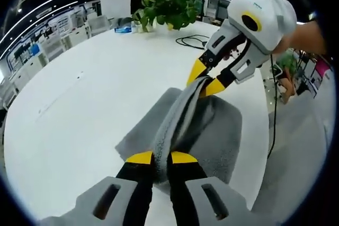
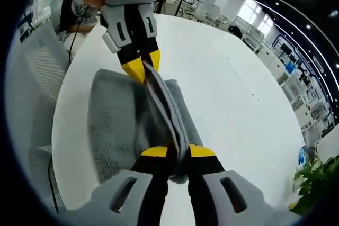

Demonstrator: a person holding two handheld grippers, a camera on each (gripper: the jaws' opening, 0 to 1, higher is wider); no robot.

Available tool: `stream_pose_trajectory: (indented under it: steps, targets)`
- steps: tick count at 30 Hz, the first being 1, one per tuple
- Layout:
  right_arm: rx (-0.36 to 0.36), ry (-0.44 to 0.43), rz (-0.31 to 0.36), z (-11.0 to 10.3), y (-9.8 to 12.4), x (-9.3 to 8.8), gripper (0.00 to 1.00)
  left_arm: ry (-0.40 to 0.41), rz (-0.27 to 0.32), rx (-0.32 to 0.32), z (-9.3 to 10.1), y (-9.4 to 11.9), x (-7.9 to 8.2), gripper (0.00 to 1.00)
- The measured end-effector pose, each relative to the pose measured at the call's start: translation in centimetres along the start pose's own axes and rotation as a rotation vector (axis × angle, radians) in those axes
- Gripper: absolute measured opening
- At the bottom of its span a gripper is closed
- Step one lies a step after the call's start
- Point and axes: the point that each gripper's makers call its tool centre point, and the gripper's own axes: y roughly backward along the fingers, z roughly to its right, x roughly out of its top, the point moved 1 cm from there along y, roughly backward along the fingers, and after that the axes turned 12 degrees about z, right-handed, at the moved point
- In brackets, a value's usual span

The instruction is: Fold the towel on the table until its edges align and the towel forms a compact rectangular stack.

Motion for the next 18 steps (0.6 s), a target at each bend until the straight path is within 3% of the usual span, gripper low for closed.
stream_pose_trajectory:
  steps: [10, 13, 18]
  targets:
    - [-0.001, -0.038, -0.001, 0.6, -0.6, -0.2, 0.14, -0.01, 0.003, 0.04, -1.2, -0.5, -0.2, 0.2]
    - [-0.017, -0.076, 0.01, 0.7, -0.5, -0.2, 0.16, 0.04, 0.019, 0.045, -1.3, -0.5, -0.5, 0.21]
    - [-0.041, -0.11, 0.027, 1.1, -0.6, -0.2, 0.21, 0.052, 0.03, 0.054, -1.1, -0.5, -0.7, 0.23]
